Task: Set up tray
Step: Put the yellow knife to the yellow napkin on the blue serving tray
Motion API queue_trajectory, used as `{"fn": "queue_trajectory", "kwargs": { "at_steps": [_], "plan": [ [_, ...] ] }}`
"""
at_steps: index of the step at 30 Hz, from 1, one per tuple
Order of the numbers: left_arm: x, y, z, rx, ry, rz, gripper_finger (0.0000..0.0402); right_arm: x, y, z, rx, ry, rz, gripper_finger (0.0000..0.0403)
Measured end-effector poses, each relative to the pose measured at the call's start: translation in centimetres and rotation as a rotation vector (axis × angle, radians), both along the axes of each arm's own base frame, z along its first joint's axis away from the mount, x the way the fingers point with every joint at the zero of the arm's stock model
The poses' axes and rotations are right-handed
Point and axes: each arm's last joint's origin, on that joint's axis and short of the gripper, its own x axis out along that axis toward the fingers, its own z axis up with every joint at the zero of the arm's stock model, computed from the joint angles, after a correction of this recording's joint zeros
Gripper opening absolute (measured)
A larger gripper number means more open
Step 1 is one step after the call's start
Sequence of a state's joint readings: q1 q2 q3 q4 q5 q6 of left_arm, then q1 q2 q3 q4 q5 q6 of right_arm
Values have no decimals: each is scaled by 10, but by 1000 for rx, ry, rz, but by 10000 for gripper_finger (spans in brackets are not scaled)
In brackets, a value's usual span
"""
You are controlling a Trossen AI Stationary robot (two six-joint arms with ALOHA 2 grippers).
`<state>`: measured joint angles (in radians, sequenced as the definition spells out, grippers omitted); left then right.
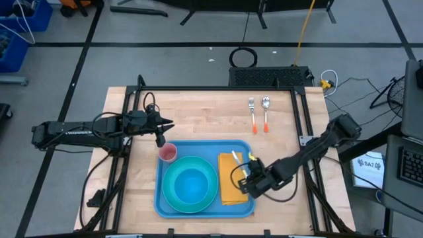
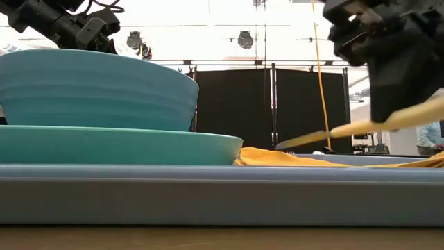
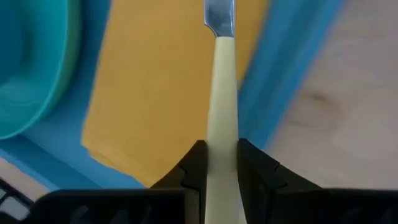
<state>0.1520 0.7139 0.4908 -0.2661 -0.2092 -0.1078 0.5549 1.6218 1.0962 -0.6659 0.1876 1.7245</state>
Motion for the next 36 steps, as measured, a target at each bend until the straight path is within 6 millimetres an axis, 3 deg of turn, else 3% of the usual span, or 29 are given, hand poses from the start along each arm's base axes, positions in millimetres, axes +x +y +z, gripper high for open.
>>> {"fn": "queue_trajectory", "kwargs": {
  "at_steps": [4, 20, 29, 36],
  "plan": [
    [0, 0, 0, -5, -1, 2, 88, 4, 1, -10, -12, 27, -1, 48],
    [0, 0, 0, -9, -1, 4, 88, 11, 7, -9, 58, -38, -3, 48],
    [0, 0, 0, -12, -2, 6, 88, 15, 8, -22, 62, 8, -6, 48],
    [0, 0, 0, -8, -2, 5, 88, 34, 3, -22, 101, -101, 95, 48]
  ]
}}
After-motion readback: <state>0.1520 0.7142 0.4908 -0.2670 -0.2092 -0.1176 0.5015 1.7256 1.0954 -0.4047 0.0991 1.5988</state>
